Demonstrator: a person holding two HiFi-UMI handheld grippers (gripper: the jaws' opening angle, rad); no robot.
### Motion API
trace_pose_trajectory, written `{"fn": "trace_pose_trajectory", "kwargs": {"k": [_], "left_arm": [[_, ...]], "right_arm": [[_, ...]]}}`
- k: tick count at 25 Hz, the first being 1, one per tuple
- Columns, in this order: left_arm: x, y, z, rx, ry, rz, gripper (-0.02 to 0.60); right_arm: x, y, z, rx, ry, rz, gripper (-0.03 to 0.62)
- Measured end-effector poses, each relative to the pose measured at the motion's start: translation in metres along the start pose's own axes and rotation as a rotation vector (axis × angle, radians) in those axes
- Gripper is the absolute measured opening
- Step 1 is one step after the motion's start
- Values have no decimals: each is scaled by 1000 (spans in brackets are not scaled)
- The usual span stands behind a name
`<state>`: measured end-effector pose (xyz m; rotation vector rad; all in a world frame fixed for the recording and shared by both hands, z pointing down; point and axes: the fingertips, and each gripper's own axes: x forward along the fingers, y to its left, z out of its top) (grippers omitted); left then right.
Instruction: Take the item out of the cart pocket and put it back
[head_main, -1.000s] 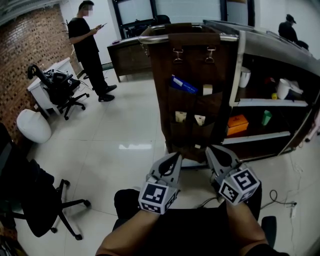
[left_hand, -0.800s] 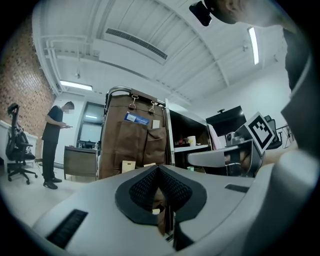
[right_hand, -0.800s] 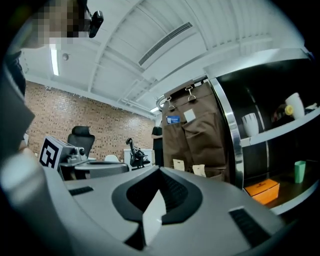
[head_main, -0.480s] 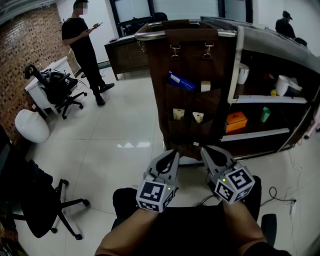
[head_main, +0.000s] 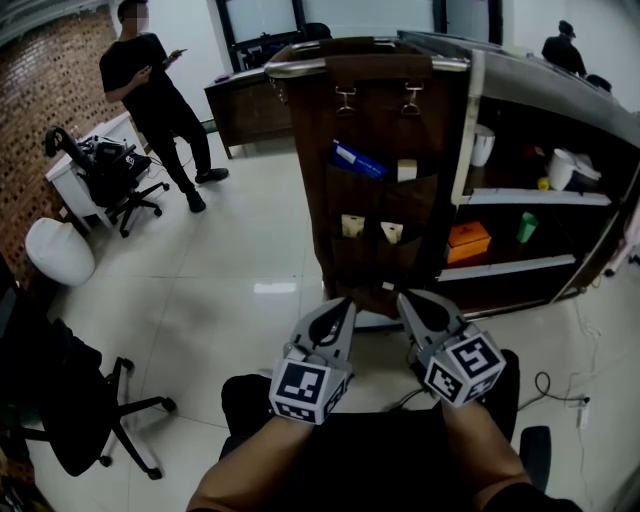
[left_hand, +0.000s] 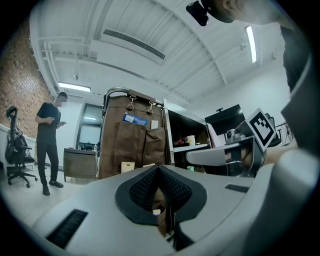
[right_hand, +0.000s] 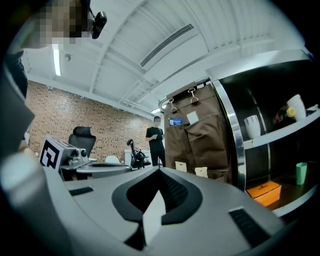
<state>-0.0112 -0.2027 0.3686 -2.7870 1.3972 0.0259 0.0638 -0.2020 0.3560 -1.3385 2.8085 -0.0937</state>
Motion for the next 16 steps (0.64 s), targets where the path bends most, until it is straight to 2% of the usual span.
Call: {"fn": "trace_pose_trajectory", "kwargs": {"k": [16], "left_arm": [[1, 2, 1, 10, -1, 7, 0]], "right_arm": [[3, -2, -7, -4, 19, 1, 11]]}}
